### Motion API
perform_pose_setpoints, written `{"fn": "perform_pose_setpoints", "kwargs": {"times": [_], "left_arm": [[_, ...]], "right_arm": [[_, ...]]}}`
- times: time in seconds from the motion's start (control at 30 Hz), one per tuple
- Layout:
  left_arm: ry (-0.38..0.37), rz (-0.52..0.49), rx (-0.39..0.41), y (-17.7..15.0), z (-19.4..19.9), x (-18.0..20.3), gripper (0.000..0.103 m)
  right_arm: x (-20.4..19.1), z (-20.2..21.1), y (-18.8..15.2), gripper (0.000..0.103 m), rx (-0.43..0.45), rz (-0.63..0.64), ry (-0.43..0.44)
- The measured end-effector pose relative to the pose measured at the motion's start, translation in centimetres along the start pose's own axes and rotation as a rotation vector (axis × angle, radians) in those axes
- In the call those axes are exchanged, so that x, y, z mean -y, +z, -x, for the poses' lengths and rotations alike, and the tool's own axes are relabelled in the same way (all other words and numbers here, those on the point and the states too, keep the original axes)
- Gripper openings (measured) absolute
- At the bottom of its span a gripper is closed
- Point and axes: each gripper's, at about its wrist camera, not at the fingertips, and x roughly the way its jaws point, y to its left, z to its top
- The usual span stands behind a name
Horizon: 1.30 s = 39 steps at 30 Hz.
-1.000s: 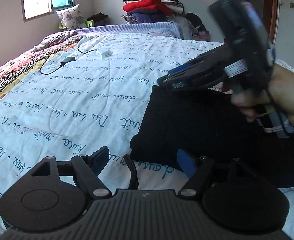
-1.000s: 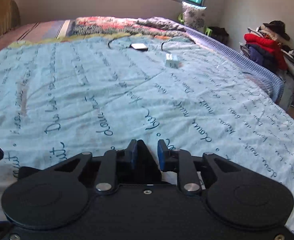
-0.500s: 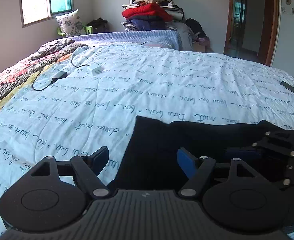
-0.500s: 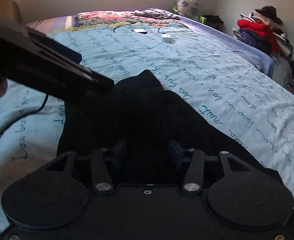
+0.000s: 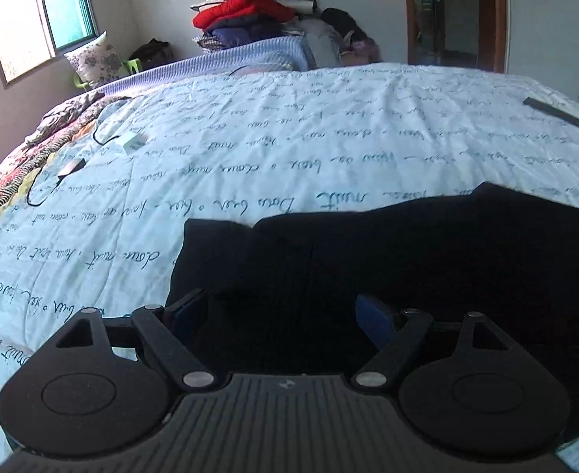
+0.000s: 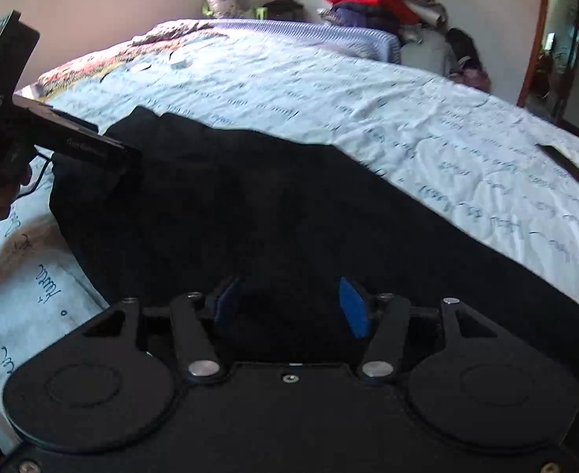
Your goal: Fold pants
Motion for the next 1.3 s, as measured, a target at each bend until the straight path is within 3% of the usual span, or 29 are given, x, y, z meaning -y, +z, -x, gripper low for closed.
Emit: {"fn": "perform_pose_setpoints", "kwargs": {"times": [0.2, 0.27, 0.33, 0.4, 0.5, 0.57, 0.67, 0.8, 0.93, 1.03, 1.13, 1.3], "left_arm": [[-0.273, -0.045, -0.012, 1.0, 2.5, 7.0, 0.085], [-0.343, -0.085, -0.018, 0.8, 2.9, 10.4, 0.085], [-0.369, -0.154, 0.006, 0.4, 3.4, 13.8, 0.085], [-0.348, -0.237, 0.052, -0.5, 3.6, 17.6, 0.087], [-0.336, -0.306, -0.023, -1.7, 2.4, 21.2, 0.082], [-0.383, -0.288, -0.04, -1.7, 2.7, 21.9, 0.081], [-0.393, -0.277, 0.016, -1.1, 3.7, 22.9, 0.086], [-0.386, -0.28, 0.014, -0.5, 3.3, 24.9, 0.086], [-0.367, -0.306, 0.039, -1.0, 3.4, 26.2, 0.086], [-0.329, -0.352, 0.048, -1.3, 3.1, 27.3, 0.086], [-0.341, -0.349, 0.029, -1.5, 2.8, 27.3, 0.086], [-0.339, -0.348, 0.026, -1.7, 2.5, 27.4, 0.089]], "right_arm": [[4.7, 3.7, -2.9, 0.056, 0.056, -0.169, -0.18], [7.0, 5.1, -4.0, 0.062, 0.076, -0.261, -0.248], [9.7, 6.8, -5.6, 0.077, 0.086, -0.356, -0.294], [11.9, 7.6, -6.9, 0.084, 0.062, -0.407, -0.352], [14.2, 7.9, -9.4, 0.084, -0.08, -0.419, -0.423], [14.7, 10.6, -10.4, 0.084, 0.013, -0.453, -0.446], [17.9, 15.5, -12.7, 0.084, 0.168, -0.672, -0.48], [23.4, 18.9, -16.5, 0.085, 0.198, -0.974, -0.604], [27.2, 19.5, -20.0, 0.085, 0.291, -1.257, -0.436], [28.2, 18.6, -20.2, 0.085, 0.307, -1.302, -0.427], [28.8, 17.3, -19.8, 0.086, 0.31, -1.322, -0.432], [29.9, 16.2, -20.1, 0.088, 0.401, -1.369, -0.413]]}}
